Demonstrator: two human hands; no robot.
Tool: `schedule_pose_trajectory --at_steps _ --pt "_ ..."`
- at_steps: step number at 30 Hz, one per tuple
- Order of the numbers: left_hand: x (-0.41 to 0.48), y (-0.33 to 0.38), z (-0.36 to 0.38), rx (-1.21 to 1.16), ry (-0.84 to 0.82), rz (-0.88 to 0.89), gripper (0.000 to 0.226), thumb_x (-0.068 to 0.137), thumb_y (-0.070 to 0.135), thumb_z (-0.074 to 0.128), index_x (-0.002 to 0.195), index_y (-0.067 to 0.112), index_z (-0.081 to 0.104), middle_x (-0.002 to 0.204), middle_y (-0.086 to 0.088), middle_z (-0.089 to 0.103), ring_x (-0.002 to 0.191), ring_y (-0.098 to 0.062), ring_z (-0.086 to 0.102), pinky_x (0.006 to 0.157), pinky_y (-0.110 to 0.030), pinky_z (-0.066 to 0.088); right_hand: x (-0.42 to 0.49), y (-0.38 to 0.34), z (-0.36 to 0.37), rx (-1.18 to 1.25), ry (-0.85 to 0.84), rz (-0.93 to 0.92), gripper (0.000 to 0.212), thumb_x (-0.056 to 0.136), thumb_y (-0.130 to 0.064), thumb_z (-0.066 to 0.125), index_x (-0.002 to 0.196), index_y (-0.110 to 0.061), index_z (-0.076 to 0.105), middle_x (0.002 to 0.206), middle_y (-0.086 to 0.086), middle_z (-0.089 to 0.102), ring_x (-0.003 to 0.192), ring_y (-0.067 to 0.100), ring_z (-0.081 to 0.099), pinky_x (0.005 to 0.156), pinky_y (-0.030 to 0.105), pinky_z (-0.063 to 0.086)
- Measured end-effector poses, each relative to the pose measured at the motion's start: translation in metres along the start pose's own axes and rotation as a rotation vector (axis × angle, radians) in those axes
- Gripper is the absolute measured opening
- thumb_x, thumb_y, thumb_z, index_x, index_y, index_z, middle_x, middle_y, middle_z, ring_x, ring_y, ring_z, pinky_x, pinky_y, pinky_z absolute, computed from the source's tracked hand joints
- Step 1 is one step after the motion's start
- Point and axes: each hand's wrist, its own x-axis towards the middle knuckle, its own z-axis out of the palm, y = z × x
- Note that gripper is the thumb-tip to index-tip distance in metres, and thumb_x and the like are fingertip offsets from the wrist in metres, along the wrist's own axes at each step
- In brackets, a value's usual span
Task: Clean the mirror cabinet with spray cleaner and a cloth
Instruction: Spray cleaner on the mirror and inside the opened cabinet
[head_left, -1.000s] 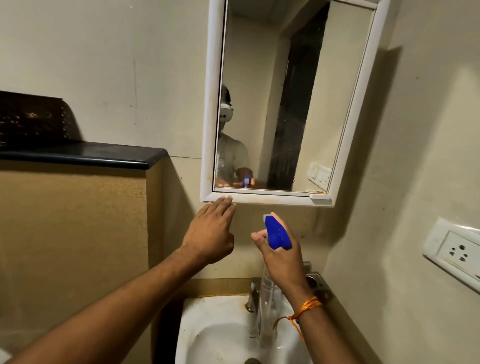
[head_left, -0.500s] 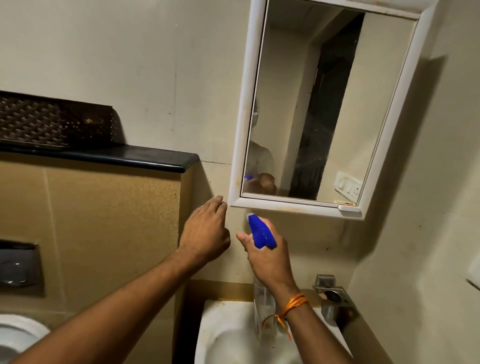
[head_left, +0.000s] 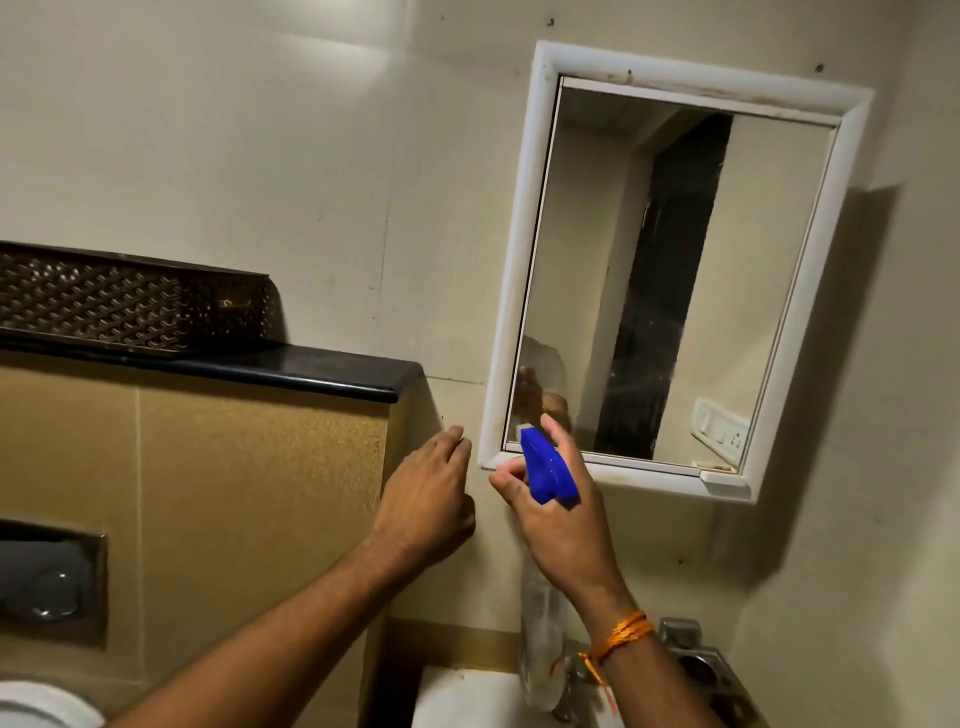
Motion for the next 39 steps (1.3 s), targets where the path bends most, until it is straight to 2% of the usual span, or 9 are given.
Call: schedule_pose_trajectory --at_steps 4,7,10,17,23,28,32,35,39 --pt "0.013 0.006 -0.006 0.002 0.025 0.045 0.07 0.088 0.019 0.055 0.152 0.017 0.027 0.16 -0.002 0.021 0.146 -0.014 0.021 0.116 -0.026 0.02 0.011 -0.013 -0.007 -0.003 0.054 -0.035 0.064 0.081 -0.03 0.075 0.138 -0.029 0.045 0.114 0.002 0.063 0.092 0.005 0.062 0.068 0.006 0.049" --pt "0.027 0.01 -0.013 0.003 0.028 0.074 0.073 0.086 0.017 0.054 0.152 0.018 0.024 0.161 -0.001 0.018 0.146 -0.015 0.02 0.116 -0.027 0.021 0.021 -0.024 -0.011 -0.026 0.104 -0.093 0.055 0.081 -0.034 0.074 0.131 -0.025 0.051 0.105 0.009 0.062 0.081 0.011 0.06 0.06 0.006 0.046" --pt "0.045 0.015 -0.022 0.016 0.03 0.111 0.076 0.087 0.017 0.052 0.154 0.02 0.017 0.163 0.0 0.009 0.148 -0.015 0.014 0.117 -0.03 0.019 0.035 -0.034 -0.015 -0.043 0.096 -0.127 0.063 0.08 -0.038 0.074 0.135 -0.032 0.045 0.115 0.009 0.062 0.098 0.015 0.064 0.064 0.002 0.046" --pt "0.079 0.021 -0.045 0.075 0.032 0.19 0.077 0.087 0.012 0.047 0.155 0.021 0.012 0.163 0.001 -0.003 0.15 -0.015 0.003 0.119 -0.035 0.013 0.052 -0.067 -0.018 -0.082 0.158 -0.222 0.059 0.078 -0.039 0.073 0.13 -0.02 0.052 0.1 0.006 0.063 0.075 0.011 0.06 0.058 0.008 0.048" --pt "0.092 0.019 -0.051 0.097 0.051 0.202 0.081 0.085 0.013 0.049 0.155 0.022 0.008 0.163 -0.001 0.0 0.15 -0.016 0.005 0.119 -0.034 0.013 0.07 -0.091 -0.021 -0.017 0.152 -0.266 0.062 0.081 -0.026 0.075 0.136 -0.026 0.046 0.12 0.0 0.059 0.093 0.004 0.06 0.062 0.0 0.045" --pt "0.096 0.023 -0.053 0.074 0.052 0.194 0.087 0.083 0.01 0.048 0.155 0.025 0.002 0.164 0.001 -0.001 0.15 -0.016 0.004 0.121 -0.034 0.011 0.083 -0.108 -0.02 -0.046 0.199 -0.289 0.053 0.077 -0.041 0.073 0.122 -0.022 0.053 0.083 0.003 0.064 0.068 0.018 0.064 0.054 0.011 0.05" --pt "0.107 0.029 -0.062 0.062 0.071 0.226 0.085 0.087 0.01 0.044 0.155 0.025 -0.004 0.163 0.002 -0.004 0.15 -0.015 -0.002 0.121 -0.034 0.006 0.1 -0.125 -0.025 0.027 0.2 -0.283 0.057 0.077 -0.035 0.075 0.125 -0.036 0.044 0.09 -0.016 0.059 0.072 0.0 0.061 0.056 0.005 0.047" --pt "0.115 0.034 -0.068 0.081 0.096 0.265 0.082 0.089 0.013 0.044 0.155 0.025 -0.002 0.163 0.002 -0.003 0.15 -0.015 -0.002 0.119 -0.033 0.004 0.11 -0.132 -0.026 -0.013 0.24 -0.322 0.053 0.076 -0.039 0.074 0.121 -0.021 0.052 0.081 0.0 0.06 0.058 0.005 0.058 0.05 0.007 0.044" --pt "0.133 0.038 -0.075 0.118 0.126 0.298 0.082 0.089 0.017 0.046 0.155 0.025 -0.001 0.163 0.002 -0.004 0.15 -0.016 -0.003 0.122 -0.035 0.007 0.117 -0.143 -0.031 -0.028 0.247 -0.364 0.061 0.076 -0.04 0.074 0.128 -0.021 0.05 0.09 0.004 0.061 0.066 0.009 0.058 0.052 0.007 0.045"
